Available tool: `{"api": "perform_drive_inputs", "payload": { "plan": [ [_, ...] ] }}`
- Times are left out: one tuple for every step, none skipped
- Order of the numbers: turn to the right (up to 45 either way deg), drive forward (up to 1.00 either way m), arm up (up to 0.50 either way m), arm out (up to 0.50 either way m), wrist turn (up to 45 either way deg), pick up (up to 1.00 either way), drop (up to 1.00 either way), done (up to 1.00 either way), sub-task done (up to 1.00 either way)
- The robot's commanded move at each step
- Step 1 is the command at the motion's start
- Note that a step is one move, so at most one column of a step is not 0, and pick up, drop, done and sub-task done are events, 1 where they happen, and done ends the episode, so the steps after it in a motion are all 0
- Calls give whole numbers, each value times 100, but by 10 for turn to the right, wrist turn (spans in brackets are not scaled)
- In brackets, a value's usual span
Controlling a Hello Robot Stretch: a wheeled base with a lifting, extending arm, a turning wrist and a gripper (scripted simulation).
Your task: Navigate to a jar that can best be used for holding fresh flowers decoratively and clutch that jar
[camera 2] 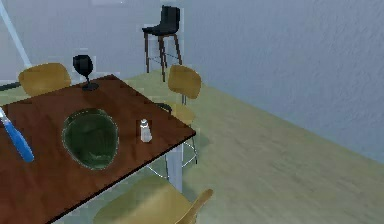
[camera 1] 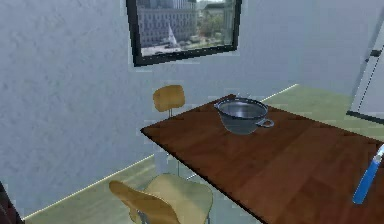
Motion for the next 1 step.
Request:
{"api": "perform_drive_inputs", "payload": {
  "plan": [
    [90, 0, 0, 0, 0, 0, 0, 0, 0]
  ]
}}
